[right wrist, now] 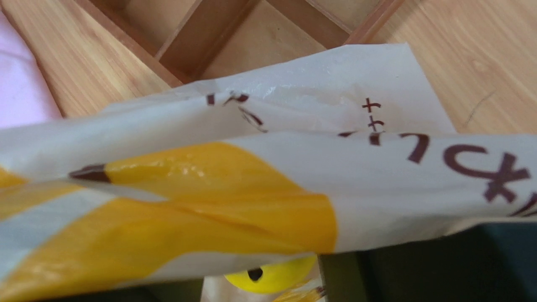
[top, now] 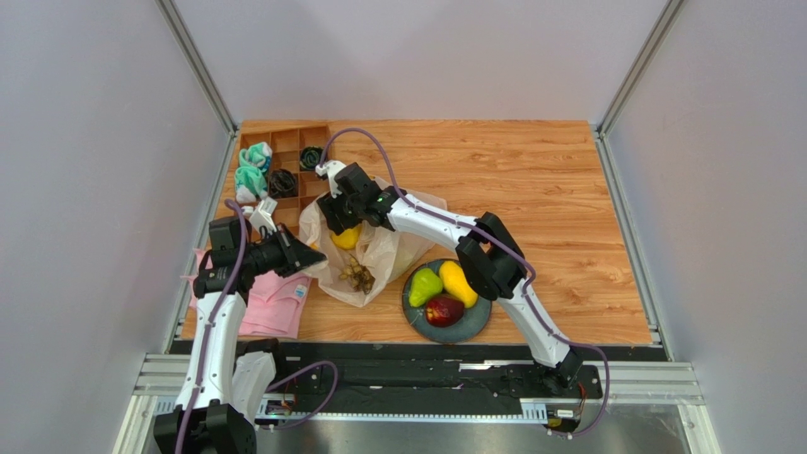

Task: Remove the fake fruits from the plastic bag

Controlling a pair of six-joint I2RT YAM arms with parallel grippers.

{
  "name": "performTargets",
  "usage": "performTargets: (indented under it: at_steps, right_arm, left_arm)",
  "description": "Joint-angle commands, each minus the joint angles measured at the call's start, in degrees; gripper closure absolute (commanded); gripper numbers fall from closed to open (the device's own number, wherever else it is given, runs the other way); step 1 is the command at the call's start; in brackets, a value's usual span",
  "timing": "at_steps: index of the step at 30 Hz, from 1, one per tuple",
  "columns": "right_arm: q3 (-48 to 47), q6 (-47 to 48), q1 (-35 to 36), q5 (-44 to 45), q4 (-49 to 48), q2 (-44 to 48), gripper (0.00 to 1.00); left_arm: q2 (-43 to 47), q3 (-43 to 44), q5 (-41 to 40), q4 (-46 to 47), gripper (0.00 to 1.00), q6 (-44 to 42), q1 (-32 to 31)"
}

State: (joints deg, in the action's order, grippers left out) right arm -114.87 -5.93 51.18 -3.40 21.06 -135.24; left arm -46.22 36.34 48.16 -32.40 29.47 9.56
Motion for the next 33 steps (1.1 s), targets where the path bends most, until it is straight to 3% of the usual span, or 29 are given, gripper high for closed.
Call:
performTargets:
  at_steps: [1, 4, 9, 15, 19, 23, 26, 30, 33]
  right_arm:
    - [-3.3, -0.4, 0.0, -1.7, -3.0, -2.3, 0.60]
    - [-2.6, 0.7, -0.1, -2.2, -1.7, -0.9, 0.79]
    - [3.0, 0.2, -1.4, -7.7, 1.3, 7.6, 0.92]
    - [4.7, 1.9, -2.9, -17.8, 9.3, 19.0, 0.95]
    - [9.3, 2.0, -3.5, -25.3, 8.7, 25.8, 0.95]
    - [12.0, -1.8, -6.3, -44.3, 6.5, 30.9, 0.93]
    - [13.5, 4.1, -9.0, -48.4, 10.7, 35.9, 0.94]
    - [16.1, 15.0, -15.0, -46.1, 25.1, 40.9, 0.96]
    - [24.7, 18.6, -20.1, -37.2, 33.7, 45.3, 0.97]
  left_arm:
    - [-0.1, 1.1, 1.4, -0.8, 1.00, -1.0, 0.7]
    - [-0.5, 1.3, 1.1, -0.8, 1.00, -1.0, 1.0]
    - [-2.0, 1.2, 0.9, 1.6, 1.00, 0.0, 1.4]
    - [-5.8, 2.8, 0.6, 5.9, 1.00, 0.3, 1.6]
    - [-8.9, 3.4, 0.3, 9.6, 1.00, 0.8, 1.6]
    - [-12.1, 5.6, 2.0, 12.2, 1.00, 2.4, 1.6]
    - [-14.6, 7.3, 3.1, 12.6, 1.00, 2.6, 1.6]
    - [-16.3, 8.6, 2.6, 12.9, 1.00, 2.3, 1.6]
    - [-16.2, 8.7, 1.9, 13.0, 1.00, 1.9, 1.6]
